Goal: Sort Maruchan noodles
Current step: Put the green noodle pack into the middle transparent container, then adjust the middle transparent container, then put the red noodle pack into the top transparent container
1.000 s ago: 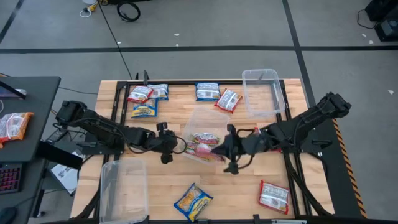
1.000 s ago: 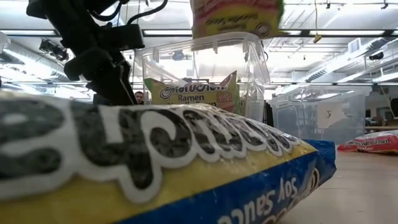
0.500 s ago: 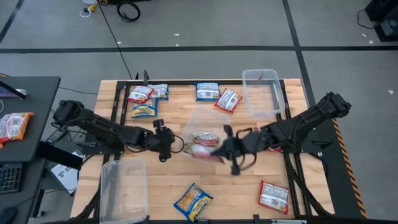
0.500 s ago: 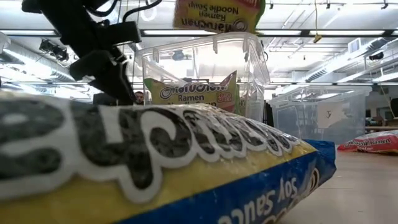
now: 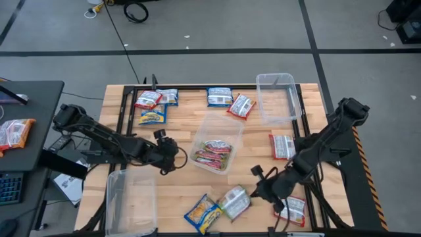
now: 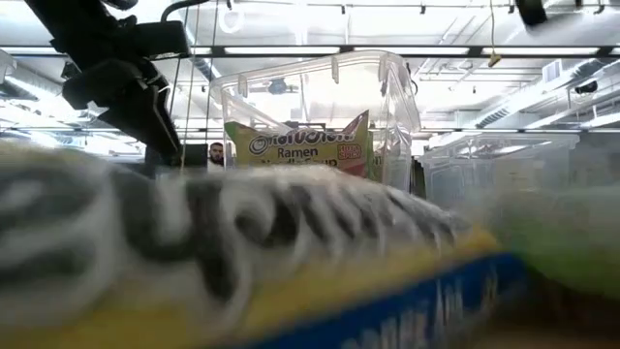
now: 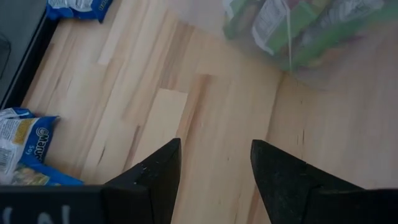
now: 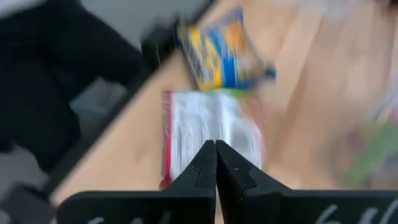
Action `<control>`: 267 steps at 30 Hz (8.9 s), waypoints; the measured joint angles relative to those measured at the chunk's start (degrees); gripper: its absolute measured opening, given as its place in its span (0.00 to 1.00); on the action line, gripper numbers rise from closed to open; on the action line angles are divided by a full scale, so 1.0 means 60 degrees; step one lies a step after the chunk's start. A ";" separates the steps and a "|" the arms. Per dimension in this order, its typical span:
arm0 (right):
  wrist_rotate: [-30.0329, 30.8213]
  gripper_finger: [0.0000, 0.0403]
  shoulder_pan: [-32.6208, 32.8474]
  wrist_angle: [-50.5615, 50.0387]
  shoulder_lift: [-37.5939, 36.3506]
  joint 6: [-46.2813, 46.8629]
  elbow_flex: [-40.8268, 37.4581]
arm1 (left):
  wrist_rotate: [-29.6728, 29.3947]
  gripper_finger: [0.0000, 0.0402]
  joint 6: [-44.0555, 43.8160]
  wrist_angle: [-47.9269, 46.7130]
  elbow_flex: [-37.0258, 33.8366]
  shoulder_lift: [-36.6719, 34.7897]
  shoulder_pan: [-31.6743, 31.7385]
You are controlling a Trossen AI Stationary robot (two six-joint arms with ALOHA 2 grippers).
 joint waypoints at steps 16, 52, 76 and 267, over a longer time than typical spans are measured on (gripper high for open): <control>-0.0007 0.01 -0.0031 0.0730 0.1395 0.0207 0.0621 | 0.0040 0.49 -0.0069 0.0024 0.0000 0.0000 0.0020; 0.4391 0.60 0.1851 -0.3521 0.7274 -0.1386 0.5109 | -0.0015 0.49 -0.0324 0.0125 0.0015 -0.0007 0.0020; 0.2899 0.03 0.0365 -0.4217 0.4319 0.0905 0.4869 | -0.0172 0.49 0.0259 -0.0006 0.0011 -0.0772 -0.0060; 0.1319 0.49 0.0491 -0.8356 0.3929 0.9293 0.2629 | 0.1224 0.49 0.1447 0.0315 0.0007 -0.1735 0.0559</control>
